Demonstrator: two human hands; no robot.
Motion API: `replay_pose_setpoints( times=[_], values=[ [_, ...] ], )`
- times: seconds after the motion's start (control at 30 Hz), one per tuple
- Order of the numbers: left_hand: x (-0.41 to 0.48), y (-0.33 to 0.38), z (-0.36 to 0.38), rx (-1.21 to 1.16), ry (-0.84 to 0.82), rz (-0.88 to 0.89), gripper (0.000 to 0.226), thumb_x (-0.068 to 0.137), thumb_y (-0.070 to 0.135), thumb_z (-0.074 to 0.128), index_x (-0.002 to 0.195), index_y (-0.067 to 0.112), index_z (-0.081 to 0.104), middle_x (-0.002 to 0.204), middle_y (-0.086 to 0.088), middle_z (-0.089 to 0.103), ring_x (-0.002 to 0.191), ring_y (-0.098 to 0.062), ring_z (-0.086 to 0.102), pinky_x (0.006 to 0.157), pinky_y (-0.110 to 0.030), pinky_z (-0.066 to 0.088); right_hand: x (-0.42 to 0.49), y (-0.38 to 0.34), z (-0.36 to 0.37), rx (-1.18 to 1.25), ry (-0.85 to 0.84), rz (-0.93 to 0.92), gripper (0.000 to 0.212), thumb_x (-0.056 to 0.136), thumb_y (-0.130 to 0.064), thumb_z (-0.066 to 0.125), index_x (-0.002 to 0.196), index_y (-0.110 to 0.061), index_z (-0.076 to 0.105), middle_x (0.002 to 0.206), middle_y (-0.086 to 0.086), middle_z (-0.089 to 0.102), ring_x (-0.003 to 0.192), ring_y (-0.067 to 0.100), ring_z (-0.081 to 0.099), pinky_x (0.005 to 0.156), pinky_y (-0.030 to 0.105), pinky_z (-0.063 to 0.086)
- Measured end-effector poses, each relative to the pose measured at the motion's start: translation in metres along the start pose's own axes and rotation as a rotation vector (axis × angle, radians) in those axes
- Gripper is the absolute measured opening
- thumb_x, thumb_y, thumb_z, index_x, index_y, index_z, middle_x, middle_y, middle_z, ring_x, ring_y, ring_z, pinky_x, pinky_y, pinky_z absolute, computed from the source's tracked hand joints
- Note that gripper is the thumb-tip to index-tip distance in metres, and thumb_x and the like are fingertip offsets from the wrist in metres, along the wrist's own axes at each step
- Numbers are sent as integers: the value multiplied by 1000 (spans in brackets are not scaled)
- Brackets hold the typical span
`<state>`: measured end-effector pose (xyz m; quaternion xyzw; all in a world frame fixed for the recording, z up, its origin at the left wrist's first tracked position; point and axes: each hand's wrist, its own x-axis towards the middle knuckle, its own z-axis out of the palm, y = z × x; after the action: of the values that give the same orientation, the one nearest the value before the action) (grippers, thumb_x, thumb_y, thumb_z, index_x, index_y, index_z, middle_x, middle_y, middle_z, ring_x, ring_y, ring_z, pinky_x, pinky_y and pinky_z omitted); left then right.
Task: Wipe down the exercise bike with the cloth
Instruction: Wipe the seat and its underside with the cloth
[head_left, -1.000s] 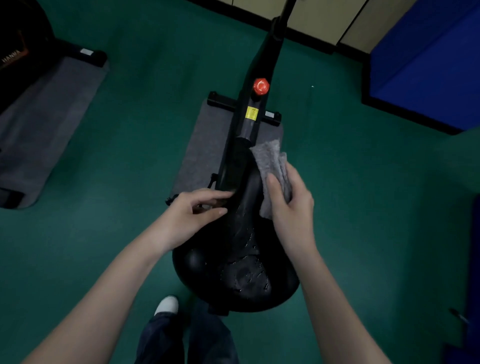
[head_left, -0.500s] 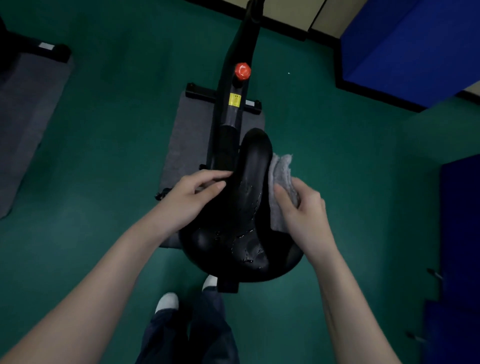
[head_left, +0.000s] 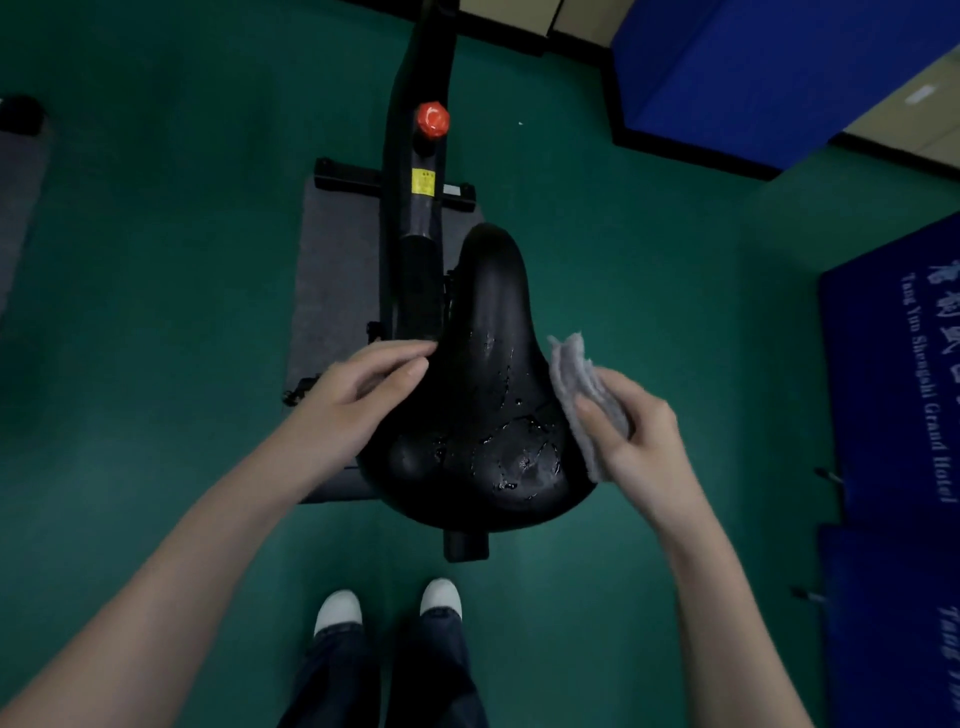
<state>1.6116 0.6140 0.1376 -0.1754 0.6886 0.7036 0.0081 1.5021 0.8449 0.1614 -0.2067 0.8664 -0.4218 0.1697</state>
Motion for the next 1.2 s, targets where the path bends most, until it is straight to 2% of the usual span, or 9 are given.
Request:
replay_pose_setpoints(
  times=[0.1,0.2,0.3,0.37,0.53,0.67,0.83,1.03,1.2],
  values=[
    [-10,-8,-4,8,8,-2,50,78,49,53,122,27,61,129,14,57,121,6,49,105,-17,38,-6,-6,18,-89,115,-142,28,88,-19,58,113,-11,68,108,-12,64,110,-7,55,97,10,37],
    [-20,-16,-5,55,6,25,54,73,54,62,123,34,55,134,11,54,128,-5,46,110,-29,33,15,-1,13,-10,85,-88,16,89,-20,60,101,-14,70,89,-17,66,87,-3,61,80,13,45],
    [-29,-21,-5,117,-26,16,86,56,68,76,130,39,45,141,15,45,131,2,39,110,-21,29,27,18,0,312,-37,128,10,94,-14,60,93,-13,69,80,-10,70,75,6,64,67,18,49],
    [-34,-23,-1,146,-30,13,104,48,59,85,138,35,40,144,16,40,132,7,35,111,-16,27,16,30,-1,563,1,248,14,95,-11,56,95,-9,69,87,4,71,79,17,65,70,25,53],
    [-40,-24,12,156,9,38,119,36,30,85,143,28,34,146,12,36,130,13,32,97,3,24,-38,38,42,851,464,263,18,93,-25,59,104,-14,70,102,5,71,95,16,66,80,24,53],
    [-39,-27,11,161,25,45,120,34,31,86,142,32,35,144,11,40,130,7,36,102,-1,24,-50,24,72,892,738,246,22,93,-30,57,111,-22,67,106,0,72,101,14,67,80,22,53],
    [-37,-32,12,186,43,73,117,35,30,86,141,35,37,142,14,43,129,6,39,105,-6,27,-31,27,55,1193,651,413,23,97,-20,55,117,-12,64,107,4,73,97,16,70,72,25,56],
    [-36,-36,16,122,46,110,109,37,21,84,136,34,40,130,20,52,119,14,47,94,1,32,-57,22,81,1134,771,316,28,97,-26,55,123,-19,62,114,0,71,106,14,67,76,19,54],
    [-37,-38,15,118,46,113,106,39,22,85,133,39,41,128,29,54,123,9,46,98,-2,32,-43,20,70,1406,731,528,30,98,-21,53,127,-15,58,102,-1,74,93,13,71,62,23,56]
  ],
)
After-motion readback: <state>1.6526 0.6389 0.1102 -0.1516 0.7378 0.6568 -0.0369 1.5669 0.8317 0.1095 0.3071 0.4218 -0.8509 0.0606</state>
